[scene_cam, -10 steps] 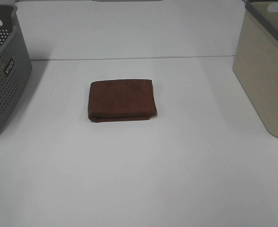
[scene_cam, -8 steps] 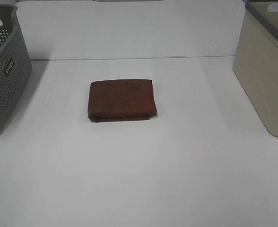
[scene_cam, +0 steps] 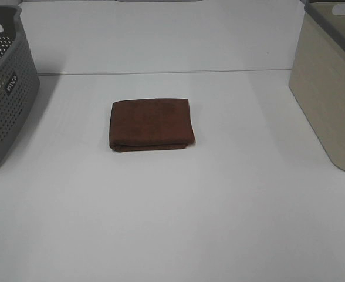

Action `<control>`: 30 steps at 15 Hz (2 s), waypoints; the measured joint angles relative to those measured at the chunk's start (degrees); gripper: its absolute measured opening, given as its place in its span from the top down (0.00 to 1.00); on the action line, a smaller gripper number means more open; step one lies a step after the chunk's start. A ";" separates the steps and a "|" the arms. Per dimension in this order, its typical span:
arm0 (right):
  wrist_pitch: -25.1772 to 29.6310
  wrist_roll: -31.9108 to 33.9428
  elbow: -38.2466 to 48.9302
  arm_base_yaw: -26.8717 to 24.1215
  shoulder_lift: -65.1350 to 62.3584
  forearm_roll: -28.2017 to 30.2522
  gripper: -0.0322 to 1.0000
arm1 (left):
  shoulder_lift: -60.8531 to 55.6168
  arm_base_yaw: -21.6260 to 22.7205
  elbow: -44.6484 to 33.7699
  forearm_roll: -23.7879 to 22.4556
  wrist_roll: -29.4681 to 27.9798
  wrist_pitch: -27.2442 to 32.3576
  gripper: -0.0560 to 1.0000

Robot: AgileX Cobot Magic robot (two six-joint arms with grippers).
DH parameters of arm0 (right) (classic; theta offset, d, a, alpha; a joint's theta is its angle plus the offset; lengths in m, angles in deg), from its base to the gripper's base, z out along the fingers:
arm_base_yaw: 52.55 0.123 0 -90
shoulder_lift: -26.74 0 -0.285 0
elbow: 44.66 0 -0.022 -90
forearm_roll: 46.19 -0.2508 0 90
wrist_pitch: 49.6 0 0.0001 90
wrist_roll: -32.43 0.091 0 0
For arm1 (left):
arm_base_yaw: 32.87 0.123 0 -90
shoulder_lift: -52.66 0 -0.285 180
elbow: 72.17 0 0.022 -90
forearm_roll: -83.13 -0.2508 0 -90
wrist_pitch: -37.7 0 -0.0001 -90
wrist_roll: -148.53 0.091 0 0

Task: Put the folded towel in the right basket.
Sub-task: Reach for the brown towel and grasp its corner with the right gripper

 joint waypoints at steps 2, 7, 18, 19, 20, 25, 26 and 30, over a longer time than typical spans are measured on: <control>0.00 0.00 0.00 0.00 0.00 0.00 0.33 | 0.00 0.00 0.00 0.00 0.00 0.00 0.03; 0.00 0.00 0.00 0.00 0.00 0.00 0.33 | 0.00 0.00 0.00 0.00 0.00 0.00 0.03; 0.00 0.00 0.00 0.00 0.00 0.00 0.33 | 0.00 0.00 0.00 0.00 0.00 0.00 0.03; 0.00 0.00 0.00 0.00 0.00 0.00 0.33 | 0.00 0.00 0.00 0.00 0.00 0.00 0.03; 0.00 0.00 0.00 0.00 0.00 0.00 0.33 | 0.00 0.00 0.00 0.00 0.00 0.00 0.03; 0.00 0.00 0.00 0.00 0.00 0.00 0.33 | 0.00 0.00 0.00 0.00 0.00 0.00 0.03; 0.00 0.00 0.00 0.00 0.00 0.00 0.33 | 0.00 0.00 0.00 0.00 0.00 0.00 0.03; 0.00 0.00 0.00 0.00 0.00 0.00 0.33 | 0.00 0.00 0.00 0.00 0.00 0.00 0.03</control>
